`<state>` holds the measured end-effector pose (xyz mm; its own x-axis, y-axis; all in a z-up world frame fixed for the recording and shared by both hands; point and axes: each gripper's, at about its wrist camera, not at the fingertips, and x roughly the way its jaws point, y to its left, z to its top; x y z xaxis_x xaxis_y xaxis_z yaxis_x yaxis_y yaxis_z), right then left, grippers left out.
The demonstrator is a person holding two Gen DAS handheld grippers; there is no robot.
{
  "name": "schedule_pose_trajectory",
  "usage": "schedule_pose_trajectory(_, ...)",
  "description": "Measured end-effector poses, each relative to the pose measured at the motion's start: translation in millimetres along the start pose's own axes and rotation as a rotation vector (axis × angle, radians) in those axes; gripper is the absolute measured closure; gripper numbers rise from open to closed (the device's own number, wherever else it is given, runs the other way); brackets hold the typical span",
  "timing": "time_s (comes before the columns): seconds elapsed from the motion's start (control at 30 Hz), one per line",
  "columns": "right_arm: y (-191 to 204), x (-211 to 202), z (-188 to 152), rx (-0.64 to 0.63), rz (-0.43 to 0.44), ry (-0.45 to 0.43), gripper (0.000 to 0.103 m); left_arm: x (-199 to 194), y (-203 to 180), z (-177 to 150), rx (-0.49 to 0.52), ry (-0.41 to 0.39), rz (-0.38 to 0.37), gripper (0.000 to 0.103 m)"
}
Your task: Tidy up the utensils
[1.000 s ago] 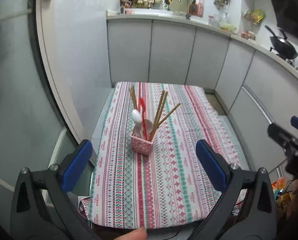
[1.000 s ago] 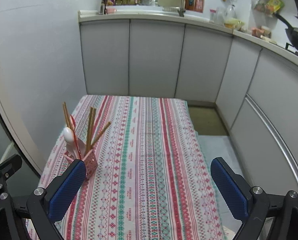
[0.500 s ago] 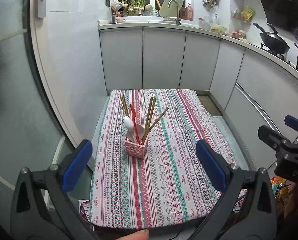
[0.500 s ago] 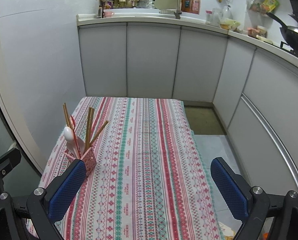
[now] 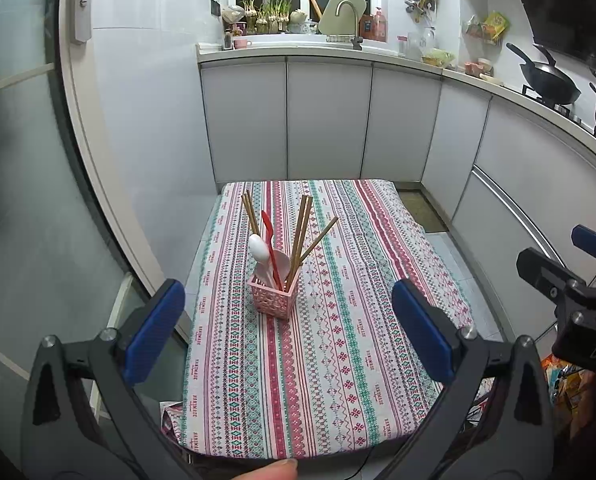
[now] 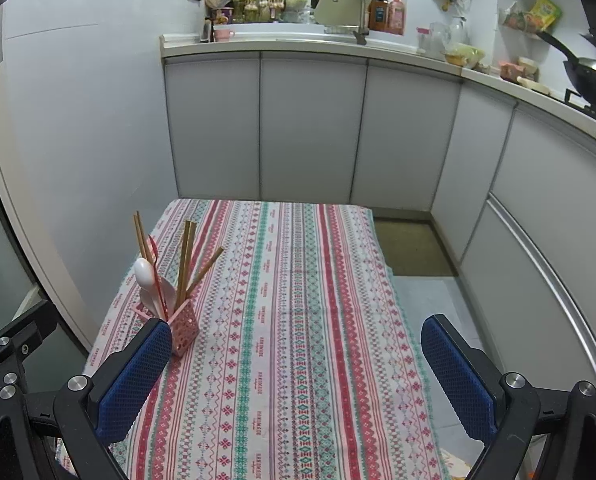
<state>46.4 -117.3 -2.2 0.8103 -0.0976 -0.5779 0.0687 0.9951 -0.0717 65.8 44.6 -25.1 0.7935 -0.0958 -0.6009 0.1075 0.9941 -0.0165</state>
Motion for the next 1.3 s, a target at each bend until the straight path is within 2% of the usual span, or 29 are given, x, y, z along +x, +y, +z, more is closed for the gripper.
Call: schedule_pose_trajectory(1.3, 11.0, 2.8, 2.8, -0.018, 0.034, -0.002, 0.001, -4.3, -2.6, 2.8, -0.014, -0.014, 0.019, 0.0)
